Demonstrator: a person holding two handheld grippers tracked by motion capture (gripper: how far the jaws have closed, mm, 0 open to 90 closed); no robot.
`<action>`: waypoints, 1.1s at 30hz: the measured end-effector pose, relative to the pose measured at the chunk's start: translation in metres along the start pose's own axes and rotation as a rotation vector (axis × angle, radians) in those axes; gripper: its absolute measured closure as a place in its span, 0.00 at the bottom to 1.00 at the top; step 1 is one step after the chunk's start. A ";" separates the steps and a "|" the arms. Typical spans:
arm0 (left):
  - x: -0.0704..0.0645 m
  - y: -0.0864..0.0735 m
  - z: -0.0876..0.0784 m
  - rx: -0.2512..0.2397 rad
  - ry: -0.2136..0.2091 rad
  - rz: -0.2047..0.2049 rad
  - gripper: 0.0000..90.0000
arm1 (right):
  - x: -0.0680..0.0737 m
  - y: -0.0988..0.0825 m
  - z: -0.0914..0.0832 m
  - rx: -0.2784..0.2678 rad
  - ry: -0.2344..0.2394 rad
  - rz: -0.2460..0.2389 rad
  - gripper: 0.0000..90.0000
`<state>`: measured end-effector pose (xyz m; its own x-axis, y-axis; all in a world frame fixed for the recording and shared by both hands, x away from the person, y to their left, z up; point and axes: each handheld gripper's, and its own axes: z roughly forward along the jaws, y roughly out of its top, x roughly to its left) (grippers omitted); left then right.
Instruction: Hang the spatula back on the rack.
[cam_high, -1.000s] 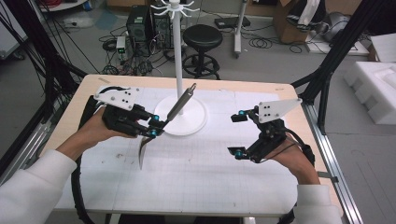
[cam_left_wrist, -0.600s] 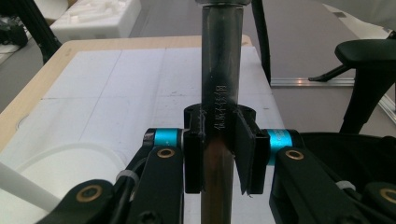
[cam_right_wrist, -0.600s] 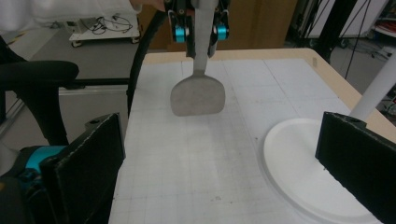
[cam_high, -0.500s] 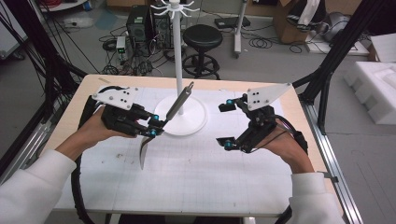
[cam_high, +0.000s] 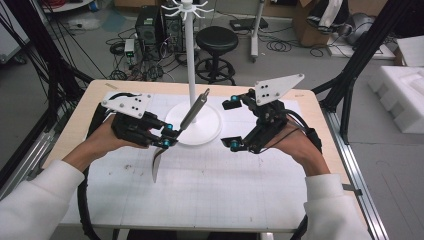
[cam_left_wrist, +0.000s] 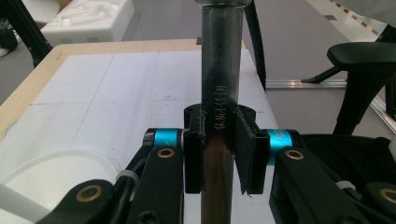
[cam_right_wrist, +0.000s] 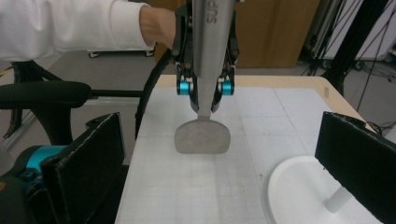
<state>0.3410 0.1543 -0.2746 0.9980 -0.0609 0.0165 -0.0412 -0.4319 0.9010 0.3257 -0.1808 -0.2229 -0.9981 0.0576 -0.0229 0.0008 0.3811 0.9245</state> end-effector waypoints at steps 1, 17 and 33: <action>0.000 0.000 0.001 -0.002 -0.001 -0.001 0.83 | 0.000 0.002 0.001 0.006 0.007 0.004 0.01; 0.005 -0.001 0.005 -0.026 -0.025 -0.010 0.83 | -0.012 0.023 0.014 -0.076 0.072 -0.009 0.06; 0.004 0.000 0.006 -0.034 -0.029 -0.006 0.83 | -0.016 0.035 0.027 -0.081 0.124 -0.027 0.18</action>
<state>0.3451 0.1481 -0.2770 0.9964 -0.0846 -0.0005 -0.0336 -0.4013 0.9153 0.3431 -0.1439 -0.2008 -0.9977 -0.0681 -0.0052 -0.0258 0.3046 0.9521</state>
